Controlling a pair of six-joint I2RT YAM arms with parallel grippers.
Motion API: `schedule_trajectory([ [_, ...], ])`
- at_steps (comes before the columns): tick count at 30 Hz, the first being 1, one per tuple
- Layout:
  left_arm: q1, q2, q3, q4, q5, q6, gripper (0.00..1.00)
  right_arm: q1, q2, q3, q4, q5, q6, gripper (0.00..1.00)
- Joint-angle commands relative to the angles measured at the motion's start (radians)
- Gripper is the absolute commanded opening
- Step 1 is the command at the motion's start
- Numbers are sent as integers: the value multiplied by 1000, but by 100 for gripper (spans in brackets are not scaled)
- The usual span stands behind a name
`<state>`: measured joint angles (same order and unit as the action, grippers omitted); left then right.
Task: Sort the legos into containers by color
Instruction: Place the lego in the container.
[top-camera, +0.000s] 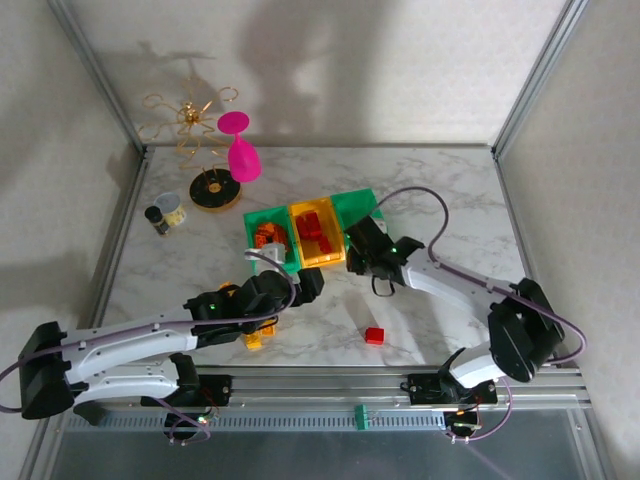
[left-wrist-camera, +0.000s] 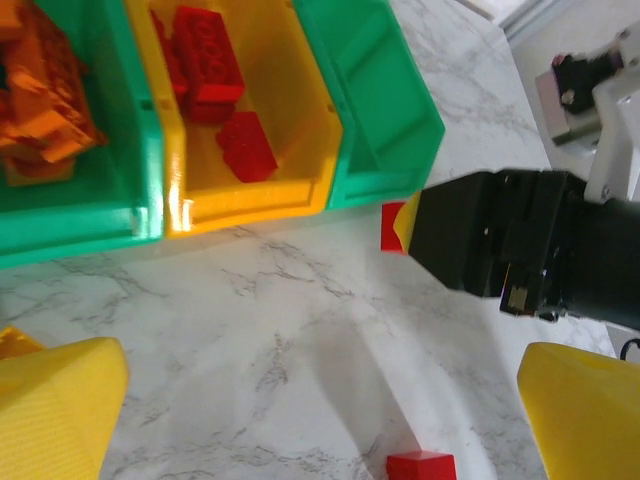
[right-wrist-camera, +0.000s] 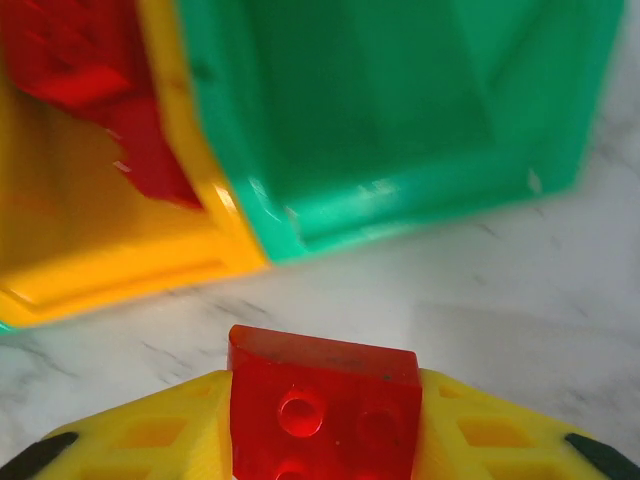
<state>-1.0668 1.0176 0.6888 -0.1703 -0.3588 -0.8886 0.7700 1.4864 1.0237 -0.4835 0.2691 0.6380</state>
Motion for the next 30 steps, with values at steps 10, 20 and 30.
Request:
schedule_trajectory([
  [10, 62, -103, -50, -145, -59, -88, 100, 26, 373, 406, 63, 67, -185, 42],
  [20, 70, -91, -38, -128, -34, -72, 100, 27, 409, 478, 43, 60, -204, 58],
  [30, 65, -49, -26, -66, 29, -33, 100, 37, 170, 231, 0, 36, -152, 62],
])
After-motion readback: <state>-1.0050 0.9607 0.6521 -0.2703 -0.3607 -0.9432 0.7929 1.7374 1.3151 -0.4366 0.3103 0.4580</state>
